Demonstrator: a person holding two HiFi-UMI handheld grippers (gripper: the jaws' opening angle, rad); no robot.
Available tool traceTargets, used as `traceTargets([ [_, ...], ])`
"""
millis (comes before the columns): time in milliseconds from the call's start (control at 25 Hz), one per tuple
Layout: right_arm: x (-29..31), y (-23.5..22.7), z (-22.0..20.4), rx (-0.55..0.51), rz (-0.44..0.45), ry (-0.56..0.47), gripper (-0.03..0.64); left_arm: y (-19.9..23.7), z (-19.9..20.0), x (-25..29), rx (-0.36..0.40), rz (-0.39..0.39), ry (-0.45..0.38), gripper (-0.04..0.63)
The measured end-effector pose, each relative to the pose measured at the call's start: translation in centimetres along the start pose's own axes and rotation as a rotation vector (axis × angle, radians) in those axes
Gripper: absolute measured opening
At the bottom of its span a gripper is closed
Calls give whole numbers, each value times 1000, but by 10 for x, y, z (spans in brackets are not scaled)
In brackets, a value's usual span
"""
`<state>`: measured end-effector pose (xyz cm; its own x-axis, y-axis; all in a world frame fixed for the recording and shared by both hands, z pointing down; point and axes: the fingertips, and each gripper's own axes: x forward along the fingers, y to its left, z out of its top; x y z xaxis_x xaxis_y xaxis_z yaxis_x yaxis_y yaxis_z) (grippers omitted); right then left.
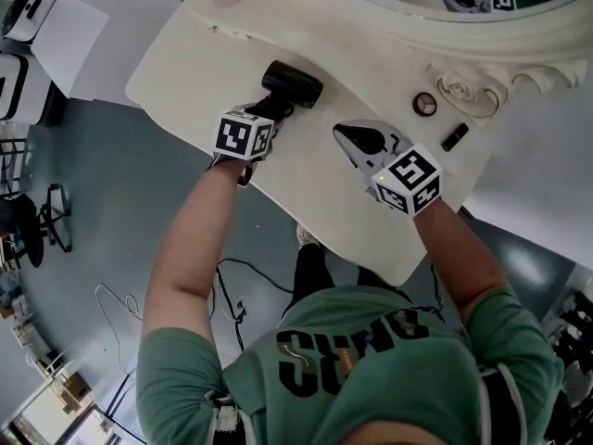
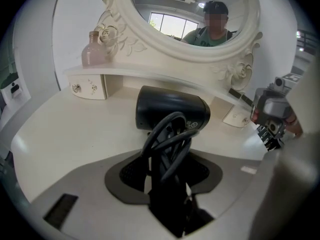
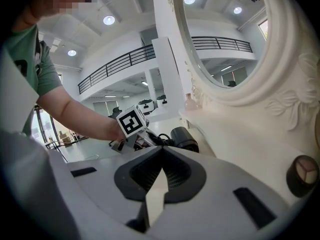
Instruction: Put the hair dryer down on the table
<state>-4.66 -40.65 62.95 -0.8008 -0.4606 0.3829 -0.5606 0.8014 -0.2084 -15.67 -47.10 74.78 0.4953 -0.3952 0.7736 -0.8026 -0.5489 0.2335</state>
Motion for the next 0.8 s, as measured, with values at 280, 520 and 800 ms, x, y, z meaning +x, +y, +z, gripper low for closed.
traceTargets([
  [280,-3,2,0,2,6,-1,-6,1,2,2,-5,-3,42,193],
  [520,-6,5,-3,5,12,4,-6,0,2,3,4,3,49,195],
  [800,-11,11,0,2,16,1,-6,-2,2,2,39,22,38,198],
])
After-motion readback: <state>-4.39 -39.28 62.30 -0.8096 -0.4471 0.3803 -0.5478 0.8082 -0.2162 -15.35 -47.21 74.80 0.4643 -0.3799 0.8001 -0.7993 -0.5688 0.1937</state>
